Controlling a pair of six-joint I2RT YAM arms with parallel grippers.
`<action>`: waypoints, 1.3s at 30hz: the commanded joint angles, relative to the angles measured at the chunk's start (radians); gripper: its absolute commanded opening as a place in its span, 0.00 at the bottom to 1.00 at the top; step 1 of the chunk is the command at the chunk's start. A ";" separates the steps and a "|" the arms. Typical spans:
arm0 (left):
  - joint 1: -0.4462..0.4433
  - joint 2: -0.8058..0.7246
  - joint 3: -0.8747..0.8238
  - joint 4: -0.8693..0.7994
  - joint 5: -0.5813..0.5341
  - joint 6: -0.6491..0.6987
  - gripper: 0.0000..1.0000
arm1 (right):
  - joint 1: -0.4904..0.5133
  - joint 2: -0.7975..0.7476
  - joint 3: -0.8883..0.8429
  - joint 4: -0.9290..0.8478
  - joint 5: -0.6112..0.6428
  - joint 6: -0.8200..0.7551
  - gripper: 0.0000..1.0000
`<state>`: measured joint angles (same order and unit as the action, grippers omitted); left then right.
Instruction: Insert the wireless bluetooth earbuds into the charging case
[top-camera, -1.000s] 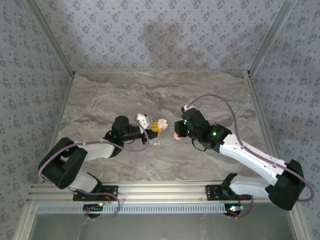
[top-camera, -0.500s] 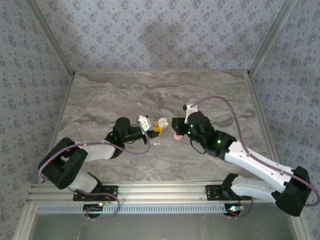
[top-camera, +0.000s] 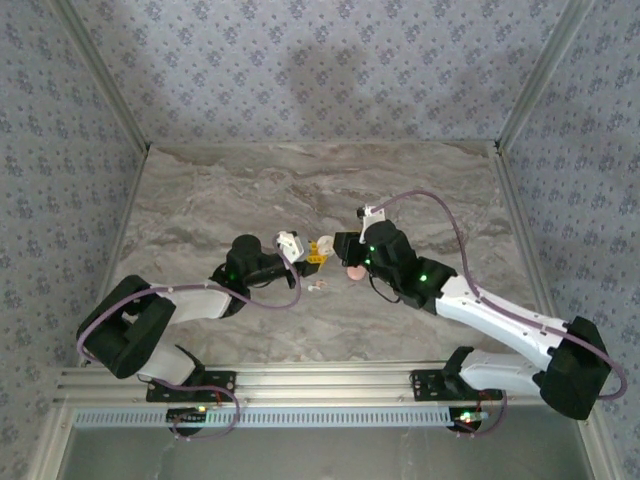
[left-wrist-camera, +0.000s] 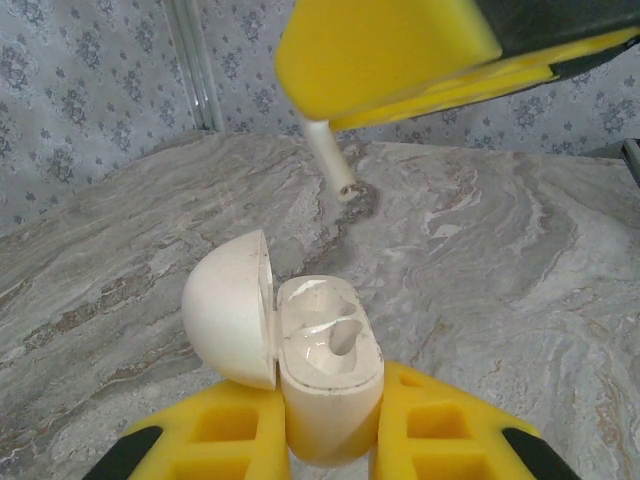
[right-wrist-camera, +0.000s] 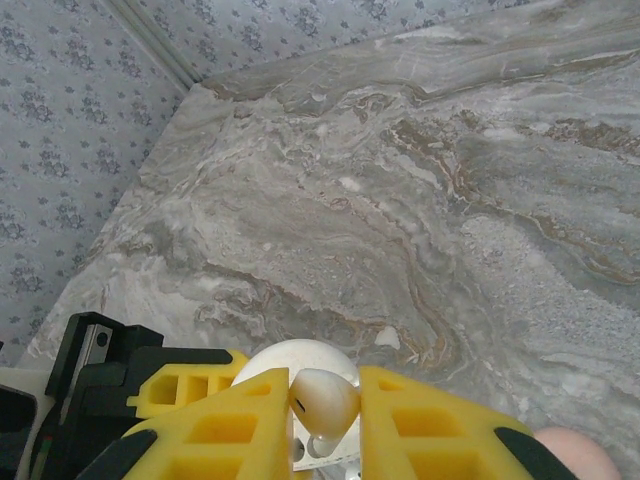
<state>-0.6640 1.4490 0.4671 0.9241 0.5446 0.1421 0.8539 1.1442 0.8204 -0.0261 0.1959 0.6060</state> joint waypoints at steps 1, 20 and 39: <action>-0.005 -0.020 0.014 0.030 -0.003 0.006 0.10 | 0.009 0.019 -0.003 0.034 -0.012 0.015 0.21; -0.007 -0.009 0.012 0.079 -0.021 -0.033 0.10 | 0.015 0.072 -0.007 0.044 -0.026 0.016 0.21; -0.008 -0.009 0.008 0.085 -0.045 -0.041 0.10 | 0.037 0.098 0.004 0.055 -0.062 0.015 0.22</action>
<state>-0.6640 1.4490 0.4671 0.9466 0.5217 0.1112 0.8719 1.2293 0.8200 0.0147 0.1646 0.6132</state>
